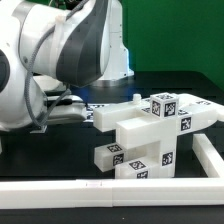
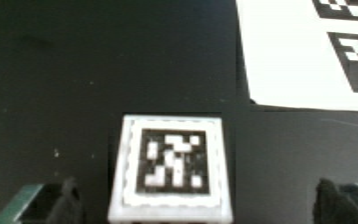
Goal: Assemble chair
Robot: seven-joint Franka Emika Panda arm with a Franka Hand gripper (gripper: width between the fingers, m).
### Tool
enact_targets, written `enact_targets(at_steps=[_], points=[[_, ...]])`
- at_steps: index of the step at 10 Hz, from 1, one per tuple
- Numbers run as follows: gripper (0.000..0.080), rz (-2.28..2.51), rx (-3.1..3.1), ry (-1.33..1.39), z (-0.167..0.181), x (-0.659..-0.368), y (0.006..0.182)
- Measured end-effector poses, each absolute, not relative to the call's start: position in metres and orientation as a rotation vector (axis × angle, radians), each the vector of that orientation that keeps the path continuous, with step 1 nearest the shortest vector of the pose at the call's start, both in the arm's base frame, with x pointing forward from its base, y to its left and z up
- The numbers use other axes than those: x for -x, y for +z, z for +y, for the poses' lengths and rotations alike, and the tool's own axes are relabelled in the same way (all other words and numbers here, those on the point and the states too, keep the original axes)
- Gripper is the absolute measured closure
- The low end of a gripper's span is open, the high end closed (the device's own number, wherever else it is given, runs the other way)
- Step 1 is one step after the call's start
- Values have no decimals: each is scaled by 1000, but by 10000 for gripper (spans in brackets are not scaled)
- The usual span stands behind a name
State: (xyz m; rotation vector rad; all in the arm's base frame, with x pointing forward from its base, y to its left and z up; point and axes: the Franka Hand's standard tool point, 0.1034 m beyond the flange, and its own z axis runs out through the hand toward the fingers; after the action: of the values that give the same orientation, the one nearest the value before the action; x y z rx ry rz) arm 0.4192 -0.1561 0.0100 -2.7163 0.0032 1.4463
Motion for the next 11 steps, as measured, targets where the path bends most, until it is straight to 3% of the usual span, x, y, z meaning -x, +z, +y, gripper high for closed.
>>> enact_targets(at_steps=[3,5,6,7,8,9,11], points=[[150,21,2709,1468,-157,-420,9],[410,21,2709,1469,-157,-420,9],[410,22,2709,1469,-157,-420,9],[518,21,2709,1469,-157,-420,9],[518,19,2711,1467,-156,-421,10],[518,9,2719,1451,-150,-428,22],[518,-20,2742,1384,-135,-450,67]])
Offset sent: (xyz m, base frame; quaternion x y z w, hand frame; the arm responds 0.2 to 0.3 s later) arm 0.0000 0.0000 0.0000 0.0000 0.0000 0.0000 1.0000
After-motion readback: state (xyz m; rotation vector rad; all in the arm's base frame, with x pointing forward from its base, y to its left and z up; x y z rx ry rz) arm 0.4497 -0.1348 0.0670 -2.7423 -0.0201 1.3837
